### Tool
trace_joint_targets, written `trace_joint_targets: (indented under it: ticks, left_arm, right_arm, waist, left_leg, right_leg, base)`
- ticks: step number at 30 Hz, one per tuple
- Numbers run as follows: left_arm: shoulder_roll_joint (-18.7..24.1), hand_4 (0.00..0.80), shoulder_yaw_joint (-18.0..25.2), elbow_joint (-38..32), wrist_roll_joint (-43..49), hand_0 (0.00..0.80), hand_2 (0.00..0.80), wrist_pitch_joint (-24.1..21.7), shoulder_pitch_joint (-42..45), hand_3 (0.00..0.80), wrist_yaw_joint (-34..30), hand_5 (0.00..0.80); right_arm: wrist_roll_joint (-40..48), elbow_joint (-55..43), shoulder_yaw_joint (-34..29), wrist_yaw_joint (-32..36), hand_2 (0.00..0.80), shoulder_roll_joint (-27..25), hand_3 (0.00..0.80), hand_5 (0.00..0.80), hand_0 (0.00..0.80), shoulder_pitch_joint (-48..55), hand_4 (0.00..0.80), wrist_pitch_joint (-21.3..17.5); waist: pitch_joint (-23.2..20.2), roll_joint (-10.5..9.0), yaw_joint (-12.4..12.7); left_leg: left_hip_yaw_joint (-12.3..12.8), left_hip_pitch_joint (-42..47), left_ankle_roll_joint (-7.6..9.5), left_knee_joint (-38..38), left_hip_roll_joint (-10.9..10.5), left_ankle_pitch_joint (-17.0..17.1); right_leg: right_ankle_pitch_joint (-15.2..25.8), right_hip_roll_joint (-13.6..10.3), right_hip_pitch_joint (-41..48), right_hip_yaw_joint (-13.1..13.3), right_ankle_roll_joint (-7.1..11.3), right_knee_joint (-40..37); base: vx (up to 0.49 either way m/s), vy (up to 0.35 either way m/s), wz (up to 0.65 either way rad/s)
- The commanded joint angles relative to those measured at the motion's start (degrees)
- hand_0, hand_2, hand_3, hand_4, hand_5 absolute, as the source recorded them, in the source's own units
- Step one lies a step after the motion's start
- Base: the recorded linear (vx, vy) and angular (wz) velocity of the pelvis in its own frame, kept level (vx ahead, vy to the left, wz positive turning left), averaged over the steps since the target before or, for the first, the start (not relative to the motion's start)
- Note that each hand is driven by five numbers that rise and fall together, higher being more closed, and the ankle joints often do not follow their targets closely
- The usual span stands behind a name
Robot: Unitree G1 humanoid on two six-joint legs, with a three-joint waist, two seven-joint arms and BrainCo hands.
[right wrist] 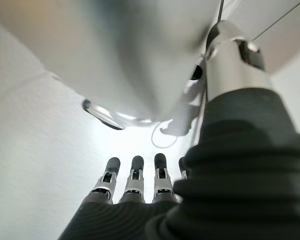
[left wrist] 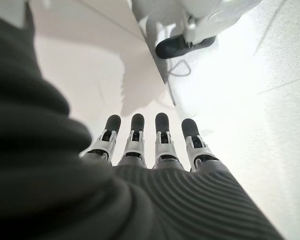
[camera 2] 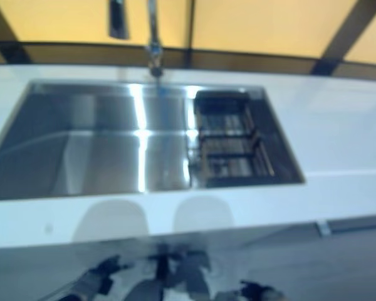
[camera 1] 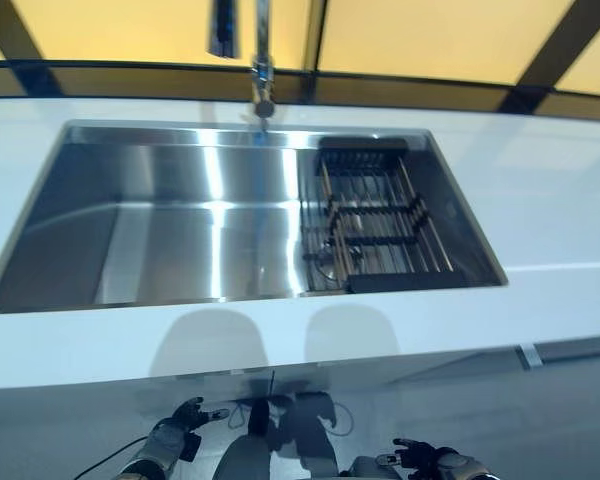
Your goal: Take plates into dishwasher
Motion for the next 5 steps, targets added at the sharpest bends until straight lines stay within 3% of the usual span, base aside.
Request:
trace_joint_targets:
  ticks: [1,3,5]
  left_arm:
    - [-1.6,0.0,0.4,1.4,0.6,0.0,0.0,-0.9,-2.7,0.0,0.7,0.0]
    - [-2.0,0.0,1.0,1.6,0.9,0.0,0.0,-1.6,-1.8,0.0,1.1,0.0]
    - [-2.0,0.0,1.6,1.1,1.7,0.0,0.0,-1.9,-0.9,0.0,1.0,0.0]
  right_arm:
    - [2.1,-2.2,-0.1,-0.4,0.0,-2.1,0.0,0.0,0.0,-1.5,0.0,-0.7]
    - [2.0,-2.0,0.5,0.1,0.0,-2.8,0.0,0.0,0.0,-2.4,0.0,-0.7]
    - [1.6,-1.8,1.0,0.4,0.0,-3.7,0.0,0.0,0.0,-2.9,0.0,-0.3]
  waist:
    - [-1.3,0.9,2.5]
    - [-1.0,1.4,3.7]
    - [-0.1,2.19,3.9]
  left_leg:
    - [3.2,-4.6,1.77,1.7,-3.9,-2.9]
    - [3.7,-7.1,-1.33,0.8,-1.7,1.0]
    - [5.5,-7.5,-3.18,-1.1,-0.2,4.1]
  right_leg:
    - [2.6,4.2,11.3,0.7,-0.63,-13.3]
    - [0.1,6.0,12.9,0.3,-2.14,-17.9]
    - [0.9,7.0,14.1,-0.7,-2.66,-20.9]
  base:
    - [-0.348,-0.196,0.02]
    - [-0.333,-0.172,-0.19]
    - [-0.266,-0.127,-0.25]
